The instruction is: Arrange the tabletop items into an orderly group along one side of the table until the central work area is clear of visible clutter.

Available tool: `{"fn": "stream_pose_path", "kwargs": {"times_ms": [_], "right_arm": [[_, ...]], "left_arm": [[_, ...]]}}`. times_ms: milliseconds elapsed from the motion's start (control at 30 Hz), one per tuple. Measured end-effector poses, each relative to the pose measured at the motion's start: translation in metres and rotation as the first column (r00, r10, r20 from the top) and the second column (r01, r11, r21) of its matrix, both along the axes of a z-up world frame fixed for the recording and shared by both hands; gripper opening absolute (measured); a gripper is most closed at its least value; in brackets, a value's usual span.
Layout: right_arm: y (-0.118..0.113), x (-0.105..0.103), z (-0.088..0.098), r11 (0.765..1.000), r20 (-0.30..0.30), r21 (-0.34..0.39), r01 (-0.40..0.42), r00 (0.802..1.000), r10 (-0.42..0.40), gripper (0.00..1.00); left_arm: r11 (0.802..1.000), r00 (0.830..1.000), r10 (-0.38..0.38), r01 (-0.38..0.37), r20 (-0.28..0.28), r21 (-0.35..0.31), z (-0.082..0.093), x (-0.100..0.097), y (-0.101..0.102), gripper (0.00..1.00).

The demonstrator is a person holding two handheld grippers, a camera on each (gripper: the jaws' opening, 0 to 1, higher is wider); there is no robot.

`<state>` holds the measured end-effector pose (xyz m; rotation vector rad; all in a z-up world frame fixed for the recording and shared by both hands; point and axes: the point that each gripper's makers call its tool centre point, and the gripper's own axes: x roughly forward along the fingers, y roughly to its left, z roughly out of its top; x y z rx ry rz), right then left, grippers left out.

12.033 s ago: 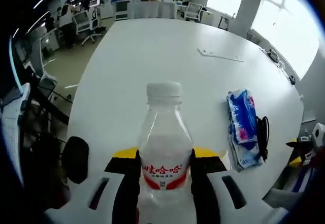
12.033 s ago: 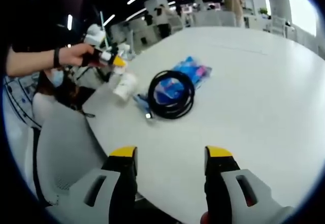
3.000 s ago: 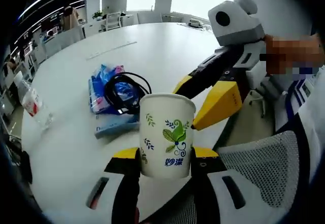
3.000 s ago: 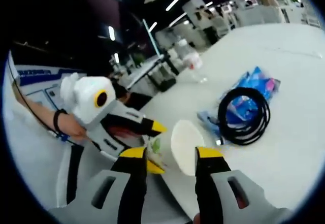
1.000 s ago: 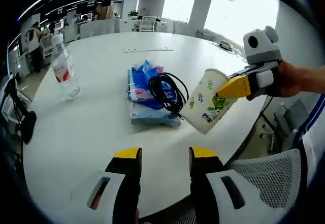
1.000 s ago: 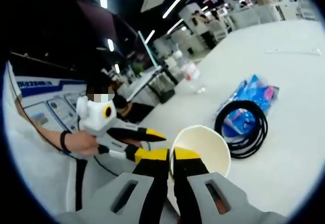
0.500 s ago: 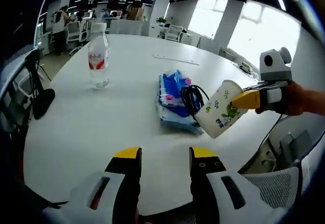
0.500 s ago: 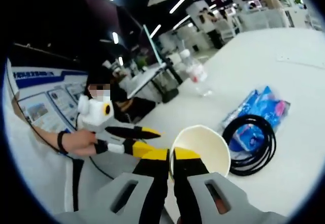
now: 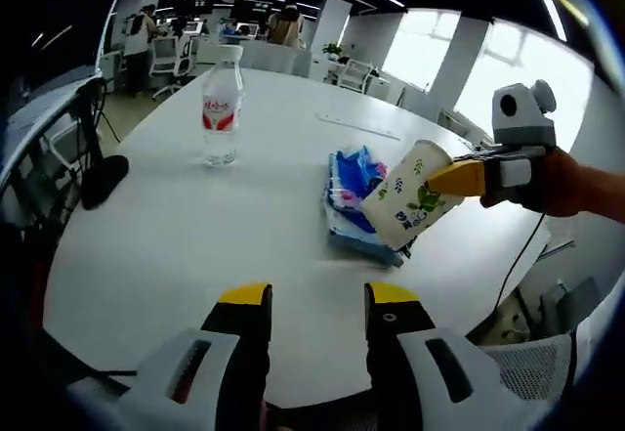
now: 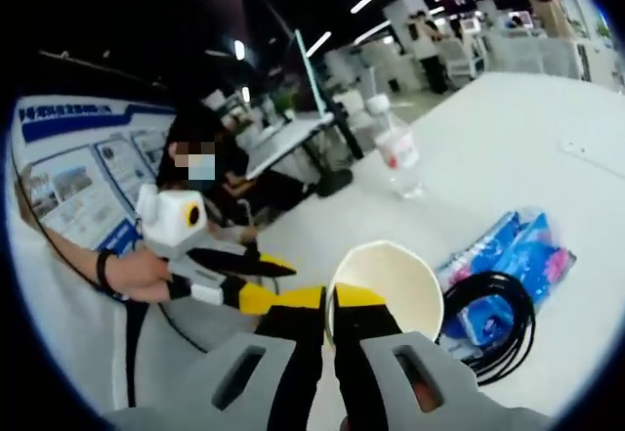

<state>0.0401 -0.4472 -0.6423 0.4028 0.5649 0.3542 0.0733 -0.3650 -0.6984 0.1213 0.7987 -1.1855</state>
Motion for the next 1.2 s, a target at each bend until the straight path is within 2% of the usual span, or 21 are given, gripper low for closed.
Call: {"fn": "stream_pose_path", "kwargs": {"times_ms": [267, 500, 700, 933, 1200], "right_arm": [[0.006, 0.014, -0.010, 0.993, -0.034, -0.098, -0.071, 0.997, 0.068, 0.00], [0.001, 0.026, -0.019, 0.970, -0.073, -0.199, -0.139, 0.989, 0.126, 0.00], [-0.003, 0.039, -0.020, 0.963, -0.076, -0.224, -0.152, 0.987, 0.138, 0.00], [-0.007, 0.051, -0.025, 0.954, -0.095, -0.250, -0.164, 0.985, 0.144, 0.00], [-0.008, 0.066, -0.033, 0.917, -0.127, -0.327, -0.229, 0.972, 0.198, 0.00]], "left_arm": [[0.999, 0.999, 0.035, -0.035, -0.018, -0.018, 0.002, 0.005, 0.005, 0.37], [0.999, 0.999, 0.047, -0.047, -0.025, -0.020, 0.002, 0.004, 0.010, 0.37], [0.997, 0.997, 0.069, -0.070, -0.029, -0.029, 0.003, 0.011, 0.012, 0.37], [0.996, 0.996, 0.073, -0.074, -0.045, -0.042, 0.004, 0.009, 0.008, 0.37], [0.996, 0.996, 0.071, -0.074, -0.055, -0.045, 0.002, 0.005, 0.009, 0.37]]}}
